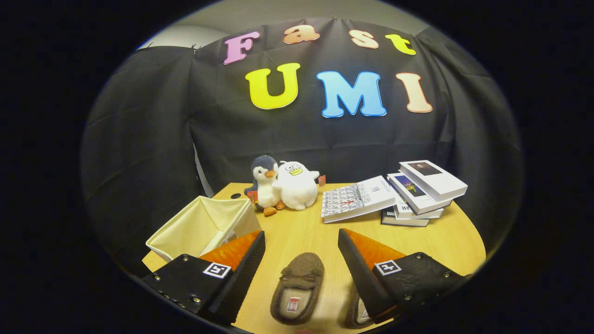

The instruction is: Open the storage box then place both shoes into the box .Put the left shoe in first, then the right shoe, with the right side of both shoes facing outward in a uniform manner.

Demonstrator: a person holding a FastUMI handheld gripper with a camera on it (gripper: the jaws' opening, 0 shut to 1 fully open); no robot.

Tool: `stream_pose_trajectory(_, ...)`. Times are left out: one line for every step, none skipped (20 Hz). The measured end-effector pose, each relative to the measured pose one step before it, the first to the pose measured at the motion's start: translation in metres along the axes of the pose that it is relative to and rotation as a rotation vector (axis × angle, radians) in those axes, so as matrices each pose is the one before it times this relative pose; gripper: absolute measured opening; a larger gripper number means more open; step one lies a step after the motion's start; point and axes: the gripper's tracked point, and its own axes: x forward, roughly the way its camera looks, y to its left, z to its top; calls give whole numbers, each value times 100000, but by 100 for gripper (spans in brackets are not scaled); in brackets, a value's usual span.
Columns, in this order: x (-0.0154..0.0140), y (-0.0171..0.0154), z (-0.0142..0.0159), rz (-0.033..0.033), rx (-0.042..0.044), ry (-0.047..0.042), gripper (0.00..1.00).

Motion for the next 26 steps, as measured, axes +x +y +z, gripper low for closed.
stream_pose_trajectory(240,-271,-811,13,576,1881,97)
stream_pose_trajectory(337,-310,-908,37,377,1834,97)
stream_pose_trajectory(185,-237,-750,62,56,1719,97)
stream_pose_trajectory(339,-181,-802,13,-156,1605,97)
stream_pose_trajectory(296,-186,-698,90,-411,1559,97)
stream_pose_trajectory(283,-20,-804,269,-520,1694,97)
stream_pose_trajectory(223,-15,-789,402,-637,1812,97)
stream_pose_trajectory(197,25,-752,437,-766,1651,97)
stream_pose_trajectory(174,130,-648,804,-937,1764,97)
stream_pose_trajectory(351,-37,-798,376,-1155,1701,97)
stream_pose_trajectory(300,-77,-631,-42,-1414,1618,97)
stream_pose_trajectory(357,-154,-670,-203,-1407,1468,97)
stream_pose_trajectory(293,-30,-570,133,-1229,1771,97)
stream_pose_trajectory(357,74,-803,377,-671,2005,97)
stream_pose_trajectory(290,34,-537,401,-209,1557,97)
stream_pose_trajectory(385,-12,-581,-35,-187,1415,98)
stream_pose_trajectory(311,44,-467,-11,-487,1654,98)
stream_pose_trajectory(387,26,-592,-143,-779,1633,98)
stream_pose_trajectory(337,-97,-431,-648,-1145,1286,97)
stream_pose_trajectory(380,-170,-502,-827,-1027,1576,97)
stream_pose_trajectory(381,-192,-456,-698,-220,1726,98)
stream_pose_trajectory(532,79,-445,-174,553,1600,98)
stream_pose_trajectory(245,-103,-228,-445,933,1388,97)
stream_pose_trajectory(468,-48,-259,161,1359,1360,97)
stream_pose_trajectory(208,133,-159,643,1631,1211,94)
stream_pose_trajectory(427,-353,-71,-1454,666,818,93)
